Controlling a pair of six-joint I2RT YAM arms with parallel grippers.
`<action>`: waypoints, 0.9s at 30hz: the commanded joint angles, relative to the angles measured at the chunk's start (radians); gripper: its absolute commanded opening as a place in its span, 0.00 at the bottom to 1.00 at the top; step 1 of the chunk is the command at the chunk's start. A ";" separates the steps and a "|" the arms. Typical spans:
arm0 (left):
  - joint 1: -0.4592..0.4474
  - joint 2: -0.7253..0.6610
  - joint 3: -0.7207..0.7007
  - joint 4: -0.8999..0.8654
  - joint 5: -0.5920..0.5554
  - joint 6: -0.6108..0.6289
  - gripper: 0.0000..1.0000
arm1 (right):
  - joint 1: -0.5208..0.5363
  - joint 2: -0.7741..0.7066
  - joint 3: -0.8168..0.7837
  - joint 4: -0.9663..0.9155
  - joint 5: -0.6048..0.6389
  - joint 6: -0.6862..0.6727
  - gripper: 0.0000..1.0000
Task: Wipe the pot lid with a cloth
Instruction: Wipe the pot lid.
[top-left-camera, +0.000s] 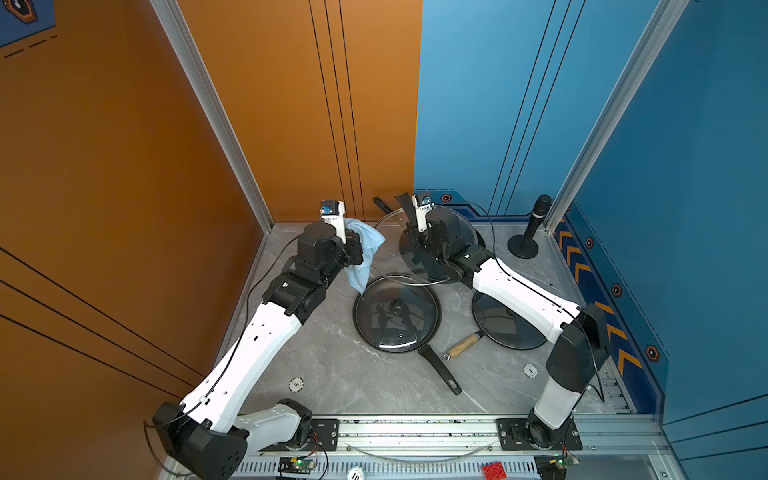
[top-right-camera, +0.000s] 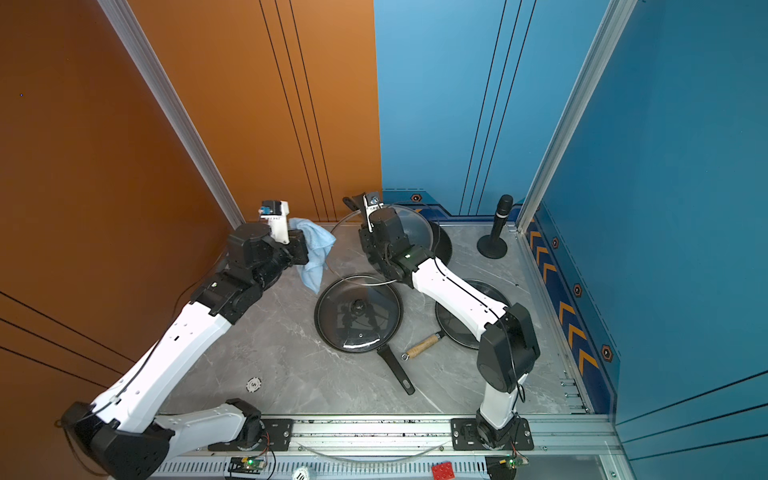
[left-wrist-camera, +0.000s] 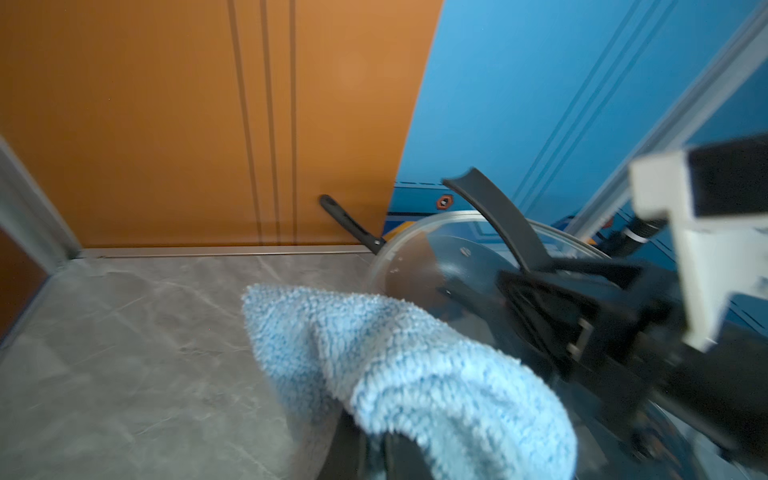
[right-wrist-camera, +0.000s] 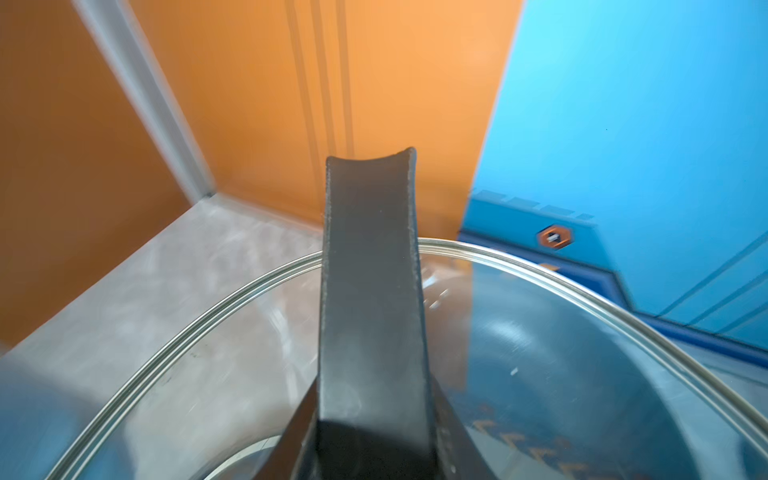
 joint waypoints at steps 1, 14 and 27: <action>-0.058 0.059 0.055 -0.005 0.131 0.004 0.00 | -0.016 -0.018 0.031 0.388 0.168 -0.029 0.00; -0.136 0.325 0.206 -0.095 0.353 0.024 0.00 | -0.039 -0.026 0.001 0.449 0.078 -0.018 0.00; 0.047 0.536 0.442 -0.182 0.205 -0.010 0.00 | -0.003 -0.273 -0.193 0.258 -0.157 -0.193 0.00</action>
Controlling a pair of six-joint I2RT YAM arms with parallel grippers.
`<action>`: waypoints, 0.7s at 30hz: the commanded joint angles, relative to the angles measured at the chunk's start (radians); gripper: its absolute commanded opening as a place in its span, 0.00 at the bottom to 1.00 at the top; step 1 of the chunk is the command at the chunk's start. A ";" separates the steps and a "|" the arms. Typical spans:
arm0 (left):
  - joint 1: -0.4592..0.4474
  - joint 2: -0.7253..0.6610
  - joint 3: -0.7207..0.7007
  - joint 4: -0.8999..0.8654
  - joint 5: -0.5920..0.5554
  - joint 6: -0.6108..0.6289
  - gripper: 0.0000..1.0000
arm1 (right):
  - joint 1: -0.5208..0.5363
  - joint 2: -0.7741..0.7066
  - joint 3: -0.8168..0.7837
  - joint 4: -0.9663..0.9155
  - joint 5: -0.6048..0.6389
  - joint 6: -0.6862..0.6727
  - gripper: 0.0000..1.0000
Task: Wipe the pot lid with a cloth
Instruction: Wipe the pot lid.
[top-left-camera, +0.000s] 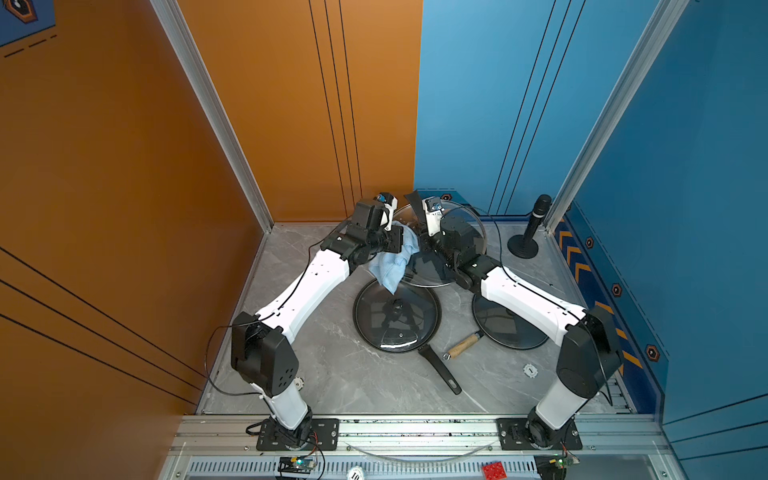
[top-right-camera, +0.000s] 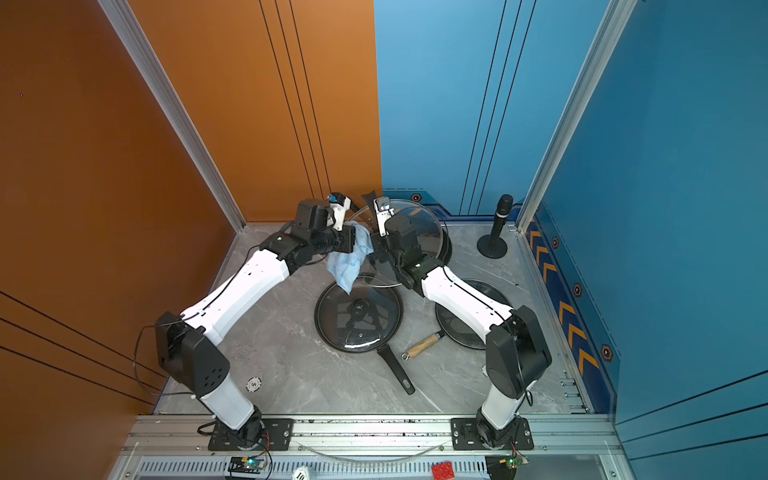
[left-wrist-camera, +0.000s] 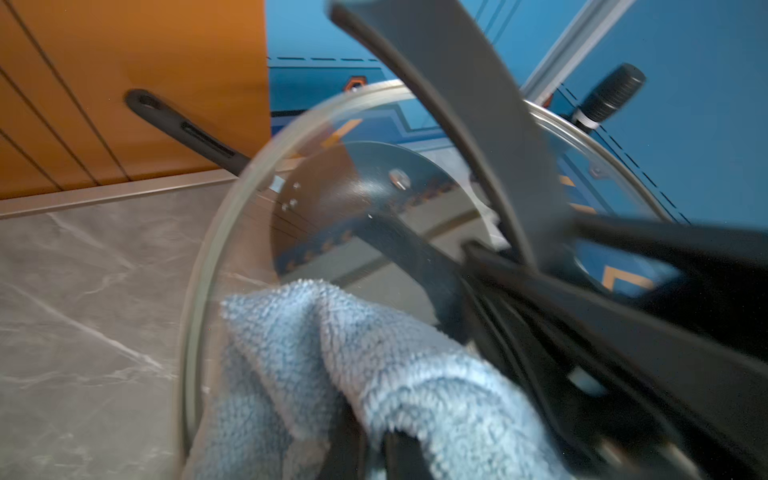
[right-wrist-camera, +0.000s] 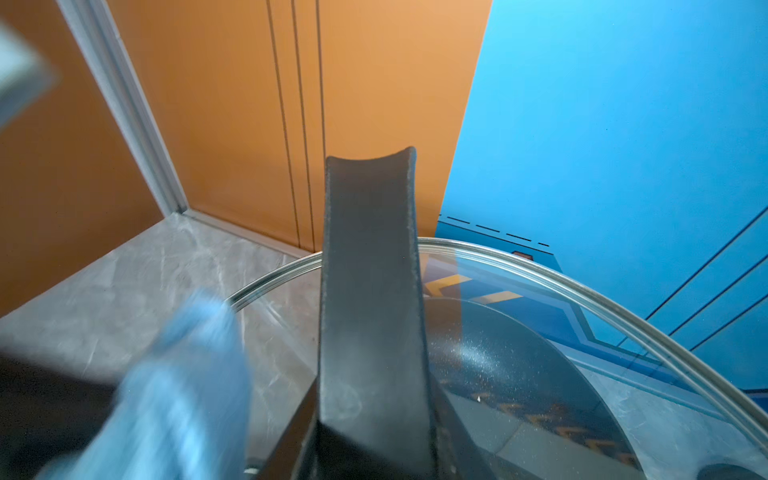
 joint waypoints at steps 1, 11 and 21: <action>0.037 0.053 0.074 -0.052 -0.058 0.001 0.00 | 0.031 -0.164 0.012 0.092 -0.066 -0.083 0.00; 0.050 0.008 0.100 -0.074 -0.104 0.047 0.00 | 0.036 -0.185 -0.040 0.110 0.045 -0.120 0.00; -0.111 -0.128 -0.086 -0.025 0.105 0.104 0.00 | -0.062 -0.028 0.051 0.241 -0.008 0.040 0.00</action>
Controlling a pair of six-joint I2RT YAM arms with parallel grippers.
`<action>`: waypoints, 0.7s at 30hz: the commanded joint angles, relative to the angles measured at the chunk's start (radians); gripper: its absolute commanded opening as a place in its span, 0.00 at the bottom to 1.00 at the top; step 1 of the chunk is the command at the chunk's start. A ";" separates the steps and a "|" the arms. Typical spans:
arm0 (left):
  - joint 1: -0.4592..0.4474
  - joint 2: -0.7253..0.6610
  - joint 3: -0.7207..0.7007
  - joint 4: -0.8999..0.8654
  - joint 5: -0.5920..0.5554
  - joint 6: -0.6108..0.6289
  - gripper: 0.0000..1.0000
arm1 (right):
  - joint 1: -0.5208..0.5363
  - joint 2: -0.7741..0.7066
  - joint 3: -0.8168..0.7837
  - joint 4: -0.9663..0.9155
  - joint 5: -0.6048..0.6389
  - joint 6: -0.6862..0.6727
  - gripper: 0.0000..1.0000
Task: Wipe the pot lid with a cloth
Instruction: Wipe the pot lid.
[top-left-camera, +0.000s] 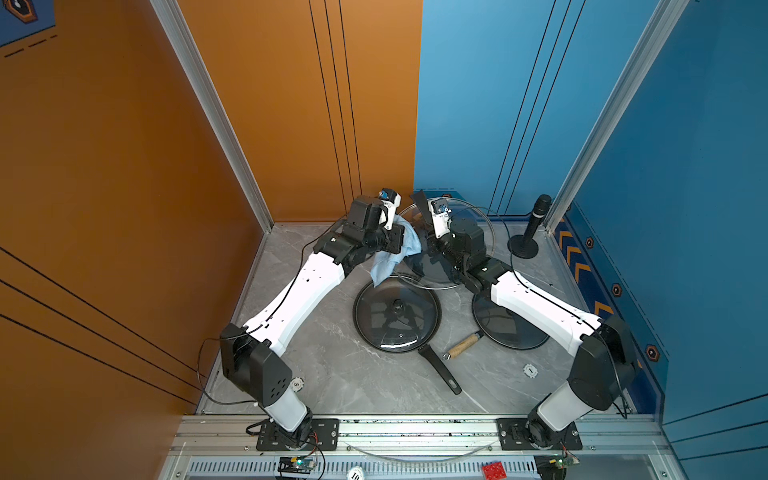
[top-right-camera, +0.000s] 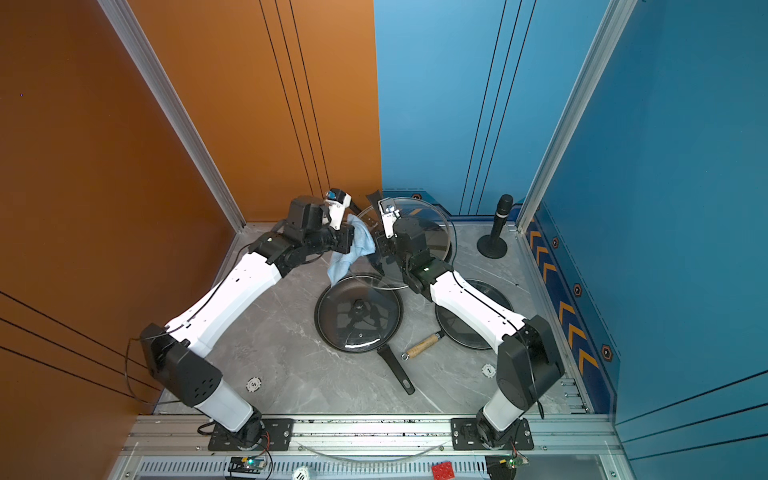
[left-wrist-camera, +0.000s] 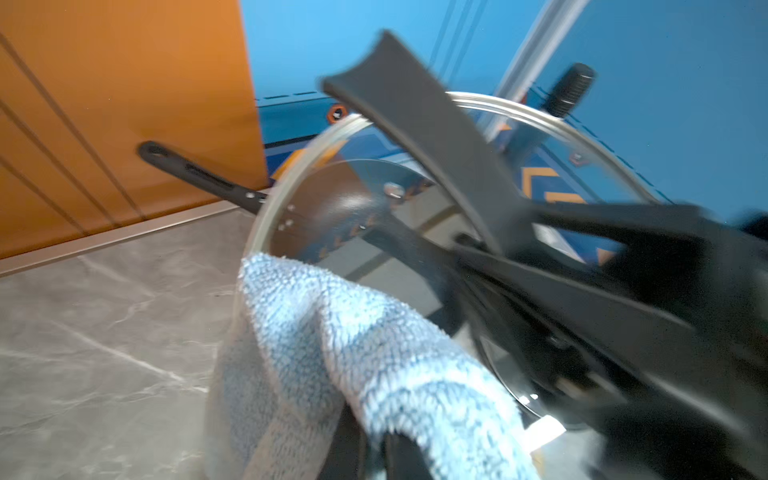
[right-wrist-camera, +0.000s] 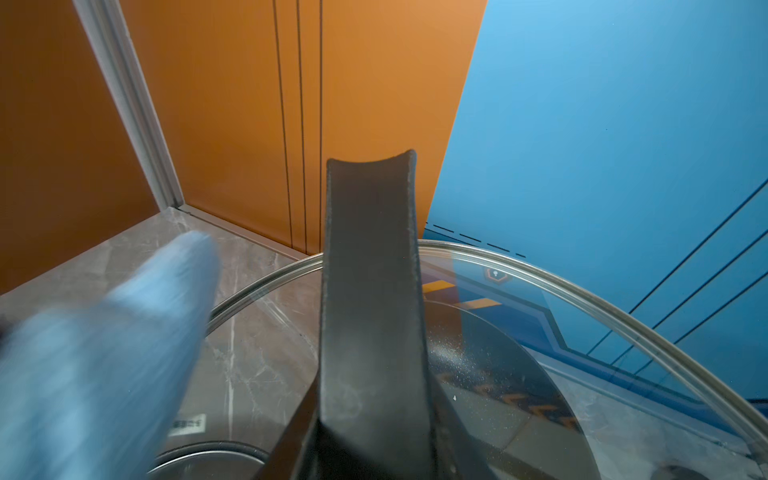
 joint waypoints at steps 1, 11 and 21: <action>-0.029 -0.007 -0.062 0.025 0.096 -0.004 0.00 | -0.020 -0.003 0.105 0.195 -0.028 0.068 0.00; 0.052 0.103 0.013 0.022 0.039 -0.038 0.00 | -0.009 -0.092 0.062 0.128 -0.216 -0.031 0.00; 0.088 0.253 0.158 -0.009 -0.199 -0.099 0.00 | 0.063 -0.272 -0.027 -0.035 -0.191 -0.171 0.00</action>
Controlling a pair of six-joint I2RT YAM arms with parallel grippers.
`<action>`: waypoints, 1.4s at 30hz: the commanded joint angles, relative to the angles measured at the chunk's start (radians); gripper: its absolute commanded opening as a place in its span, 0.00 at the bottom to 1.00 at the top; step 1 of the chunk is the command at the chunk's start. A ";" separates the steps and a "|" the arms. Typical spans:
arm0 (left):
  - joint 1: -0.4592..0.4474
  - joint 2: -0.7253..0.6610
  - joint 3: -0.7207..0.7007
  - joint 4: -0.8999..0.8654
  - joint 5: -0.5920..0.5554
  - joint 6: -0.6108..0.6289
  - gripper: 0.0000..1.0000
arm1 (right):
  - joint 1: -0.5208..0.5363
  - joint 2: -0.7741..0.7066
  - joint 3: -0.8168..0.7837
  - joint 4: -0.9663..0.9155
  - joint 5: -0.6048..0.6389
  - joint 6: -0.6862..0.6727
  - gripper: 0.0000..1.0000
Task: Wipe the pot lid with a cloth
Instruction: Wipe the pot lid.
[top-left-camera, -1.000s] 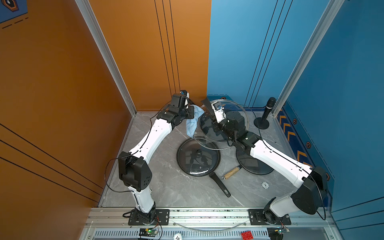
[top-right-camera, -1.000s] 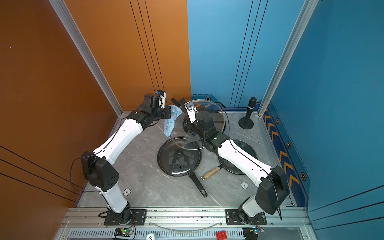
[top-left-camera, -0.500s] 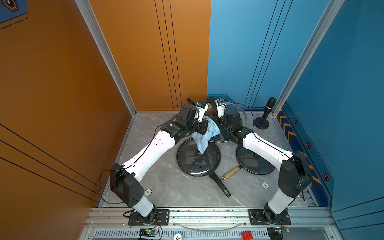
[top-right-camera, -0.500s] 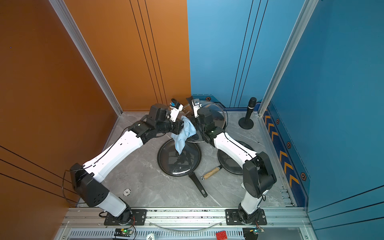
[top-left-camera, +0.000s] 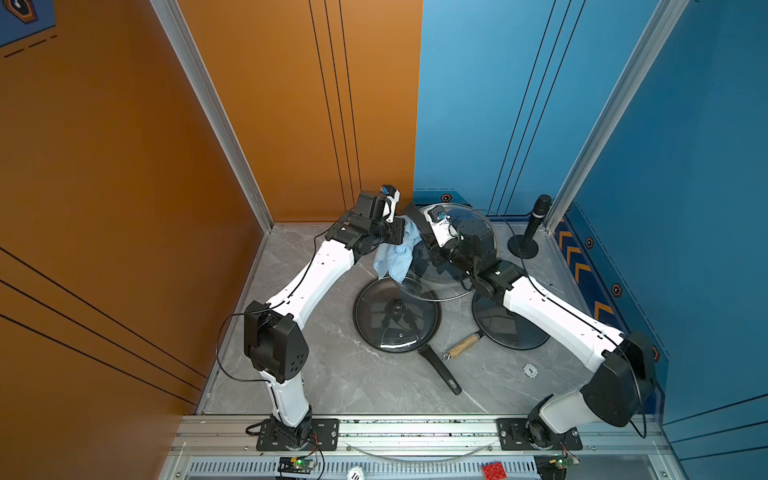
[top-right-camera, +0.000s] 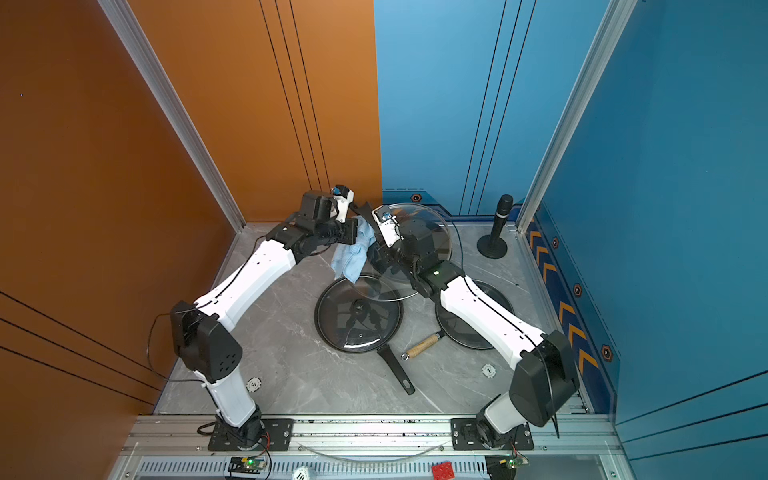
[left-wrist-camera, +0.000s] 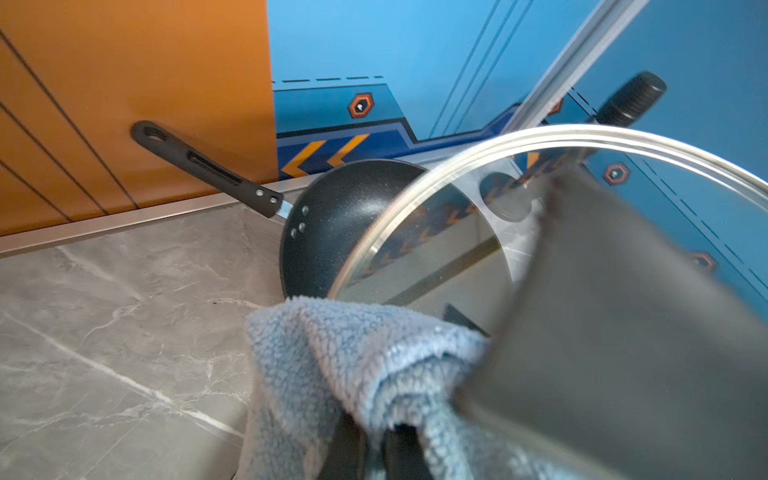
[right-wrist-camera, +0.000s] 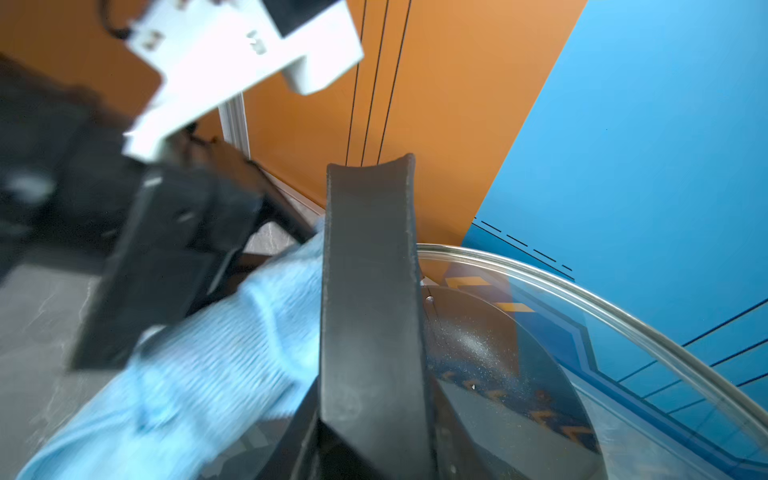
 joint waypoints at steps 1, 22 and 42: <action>0.016 0.051 0.008 -0.045 -0.191 -0.063 0.00 | 0.028 -0.121 0.009 0.139 -0.016 -0.039 0.01; 0.132 -0.332 -0.073 0.069 -0.102 0.028 0.00 | 0.058 0.010 0.046 0.033 -0.113 -0.458 0.00; -0.089 -0.118 0.016 0.070 0.219 0.038 0.00 | 0.207 0.065 0.013 0.360 0.057 -0.772 0.00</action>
